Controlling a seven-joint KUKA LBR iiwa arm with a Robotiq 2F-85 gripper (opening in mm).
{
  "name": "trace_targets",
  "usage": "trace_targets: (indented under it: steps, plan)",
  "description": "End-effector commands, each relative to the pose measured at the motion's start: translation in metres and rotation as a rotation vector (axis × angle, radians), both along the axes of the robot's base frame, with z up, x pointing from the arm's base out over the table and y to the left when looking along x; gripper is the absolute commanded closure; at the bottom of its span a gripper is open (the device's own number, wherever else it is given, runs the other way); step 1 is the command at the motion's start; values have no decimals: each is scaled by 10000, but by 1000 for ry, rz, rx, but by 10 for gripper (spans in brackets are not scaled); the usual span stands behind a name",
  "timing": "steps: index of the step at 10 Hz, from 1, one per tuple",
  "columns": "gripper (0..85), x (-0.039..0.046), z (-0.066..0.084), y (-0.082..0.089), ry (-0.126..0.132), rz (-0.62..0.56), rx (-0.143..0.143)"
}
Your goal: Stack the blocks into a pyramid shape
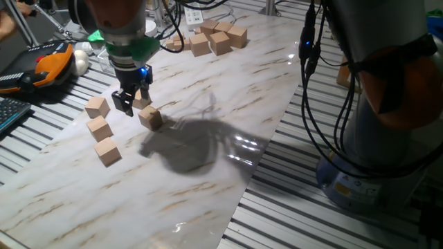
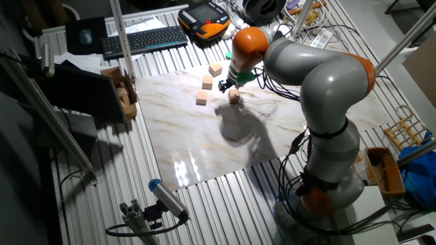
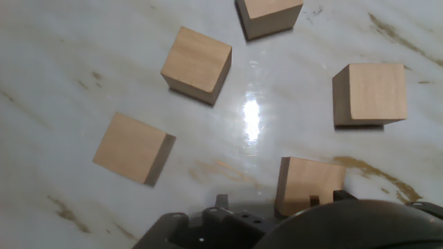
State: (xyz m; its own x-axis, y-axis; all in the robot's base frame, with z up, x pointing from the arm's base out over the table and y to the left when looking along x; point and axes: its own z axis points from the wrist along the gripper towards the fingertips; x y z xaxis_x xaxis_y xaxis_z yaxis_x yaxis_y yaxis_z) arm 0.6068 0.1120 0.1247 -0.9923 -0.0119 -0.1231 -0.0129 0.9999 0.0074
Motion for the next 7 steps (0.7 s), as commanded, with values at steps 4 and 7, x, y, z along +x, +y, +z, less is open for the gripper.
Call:
trace_targets:
  steps: [4,7]
  plan:
    - [170,23,61,-55,52,-66,-7]
    - [340,10,-6,-180,49,-51,-13]
